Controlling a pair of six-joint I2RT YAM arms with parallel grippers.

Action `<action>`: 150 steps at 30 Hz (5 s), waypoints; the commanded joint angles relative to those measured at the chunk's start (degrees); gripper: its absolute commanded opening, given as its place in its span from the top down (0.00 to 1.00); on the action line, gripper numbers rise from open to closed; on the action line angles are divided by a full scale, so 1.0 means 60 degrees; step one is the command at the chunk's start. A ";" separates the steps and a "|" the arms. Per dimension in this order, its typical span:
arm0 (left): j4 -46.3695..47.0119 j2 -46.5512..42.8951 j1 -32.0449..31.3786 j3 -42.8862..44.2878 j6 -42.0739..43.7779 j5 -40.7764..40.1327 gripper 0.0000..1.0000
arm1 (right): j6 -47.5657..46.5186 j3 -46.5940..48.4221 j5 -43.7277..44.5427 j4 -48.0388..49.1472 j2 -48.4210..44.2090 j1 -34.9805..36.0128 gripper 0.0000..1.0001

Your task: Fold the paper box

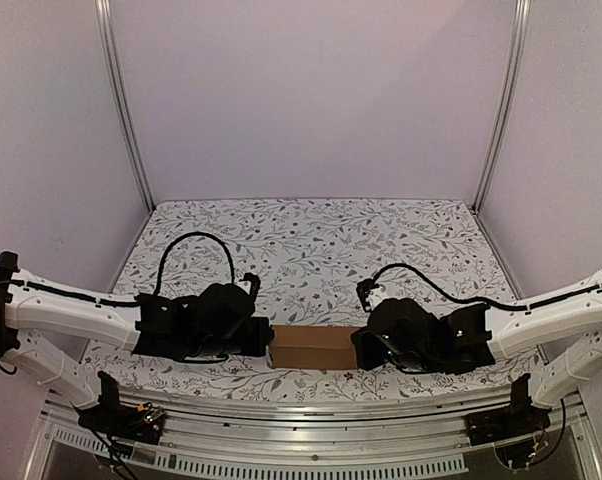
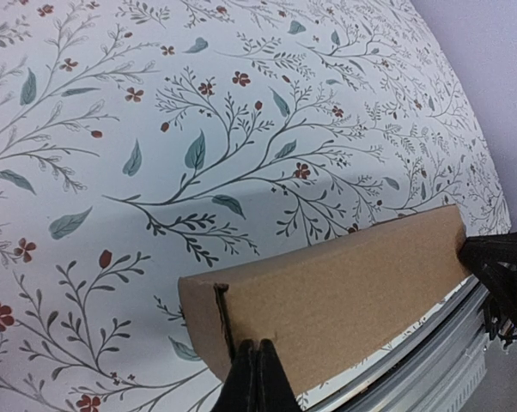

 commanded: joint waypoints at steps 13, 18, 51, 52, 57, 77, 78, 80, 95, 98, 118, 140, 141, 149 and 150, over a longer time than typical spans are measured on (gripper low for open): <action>-0.1278 0.0318 0.0038 -0.0369 0.0015 0.0221 1.00 | -0.0620 0.1021 0.0210 -0.1721 -0.0553 -0.0030 1.00; -0.1311 0.0113 0.0038 -0.0182 0.0170 0.0297 1.00 | -0.0798 0.1200 -0.0119 -0.1785 -0.0788 -0.0027 1.00; -0.1872 0.0787 0.1842 0.1891 0.2351 0.0520 1.00 | -0.0544 0.1034 -0.0606 -0.0770 0.1670 -0.0502 0.97; -0.1801 0.0957 0.1901 0.1924 0.2369 0.0617 1.00 | -0.0532 0.1051 -0.0535 -0.0741 0.1701 -0.0568 0.97; -0.1392 0.1655 0.2011 0.2003 0.2458 0.1108 1.00 | -0.0704 0.1229 -0.0388 -0.0543 0.1851 -0.0909 0.97; -0.1138 0.1607 0.1997 0.1618 0.2346 0.2013 1.00 | -0.2089 0.3672 -0.1944 0.0487 0.4024 -0.1477 0.98; -0.1103 0.1582 0.1997 0.1599 0.2334 0.2023 1.00 | -0.2173 0.3772 -0.2000 0.0489 0.4098 -0.1472 0.98; -0.1078 0.1550 0.1997 0.1570 0.2297 0.2037 1.00 | -0.2271 0.3835 -0.2031 0.0474 0.4183 -0.1524 0.98; -0.1557 0.1582 0.2204 0.2207 0.2537 0.1508 1.00 | -0.1614 0.2657 -0.2640 0.1278 0.3802 -0.2148 0.99; -0.1531 0.1773 0.2273 0.2363 0.2606 0.1536 1.00 | -0.1100 0.2272 -0.2993 0.2216 0.4084 -0.2267 1.00; -0.0970 0.2613 0.2392 0.2592 0.2769 0.2265 1.00 | 0.1139 0.1961 -0.4404 0.4780 0.5921 -0.2627 1.00; -0.1204 0.2833 0.2231 0.2942 0.2593 0.2340 1.00 | 0.1028 0.1828 -0.4177 0.4909 0.6665 -0.2762 1.00; -0.1207 0.2835 0.2231 0.2949 0.2584 0.2344 1.00 | 0.1000 0.1722 -0.4116 0.4887 0.6623 -0.2771 1.00; -0.1256 0.2864 0.2215 0.3107 0.2604 0.2345 1.00 | 0.0391 0.1033 -0.2998 0.4233 0.5993 -0.2808 0.99; -0.1272 0.2885 0.2216 0.3147 0.2606 0.2351 1.00 | 0.0241 0.0994 -0.2866 0.4083 0.5920 -0.2812 0.99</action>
